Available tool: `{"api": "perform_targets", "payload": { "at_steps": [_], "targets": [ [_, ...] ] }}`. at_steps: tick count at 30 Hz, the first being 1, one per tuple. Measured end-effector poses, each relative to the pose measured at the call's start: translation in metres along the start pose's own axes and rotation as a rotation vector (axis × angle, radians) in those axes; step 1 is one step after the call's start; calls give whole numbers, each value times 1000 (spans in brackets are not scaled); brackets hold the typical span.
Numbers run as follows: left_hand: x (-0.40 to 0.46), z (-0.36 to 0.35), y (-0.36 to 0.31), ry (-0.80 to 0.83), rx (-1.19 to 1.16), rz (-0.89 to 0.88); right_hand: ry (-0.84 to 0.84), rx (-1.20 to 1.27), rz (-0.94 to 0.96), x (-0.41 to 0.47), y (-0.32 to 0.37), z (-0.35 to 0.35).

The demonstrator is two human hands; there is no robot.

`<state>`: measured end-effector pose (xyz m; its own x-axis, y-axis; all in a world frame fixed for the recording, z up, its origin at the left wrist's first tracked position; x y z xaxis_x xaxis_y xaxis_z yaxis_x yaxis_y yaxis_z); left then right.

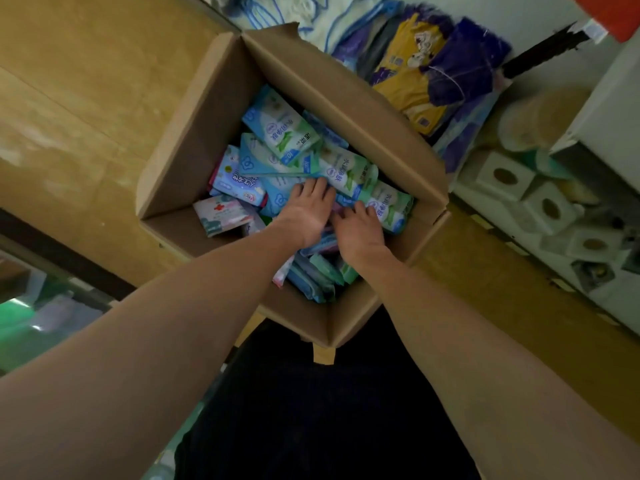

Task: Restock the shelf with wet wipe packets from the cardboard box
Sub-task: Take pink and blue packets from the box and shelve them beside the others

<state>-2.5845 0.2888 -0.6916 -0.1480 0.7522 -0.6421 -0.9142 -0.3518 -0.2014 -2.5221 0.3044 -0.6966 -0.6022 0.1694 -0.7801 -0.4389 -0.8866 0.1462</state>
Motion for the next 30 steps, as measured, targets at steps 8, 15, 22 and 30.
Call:
{"api": "perform_targets", "payload": {
  "at_steps": [8,15,22,30],
  "targets": [
    [-3,-26,6,122,-112,199,12,-49,81,-6,-6,-6],
    [-29,-5,17,167,-139,255,81,-1,126,-23,4,8],
    [-79,40,27,174,-271,363,87,-145,213,-38,8,59],
    [-136,88,25,20,-485,465,66,-77,149,-84,13,113]
  ]
}}
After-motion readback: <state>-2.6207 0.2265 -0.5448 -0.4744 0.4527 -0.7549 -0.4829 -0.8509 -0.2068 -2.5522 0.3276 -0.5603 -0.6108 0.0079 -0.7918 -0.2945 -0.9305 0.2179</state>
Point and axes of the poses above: each hand's wrist, its own x-axis towards the middle knuckle, its own z-axis out of the back of the hand, y = z × x, the point moved 10 cm from there along x, towards the middle knuckle, and after that the axes turned 1 degree about -x, right-handed, at the moved point
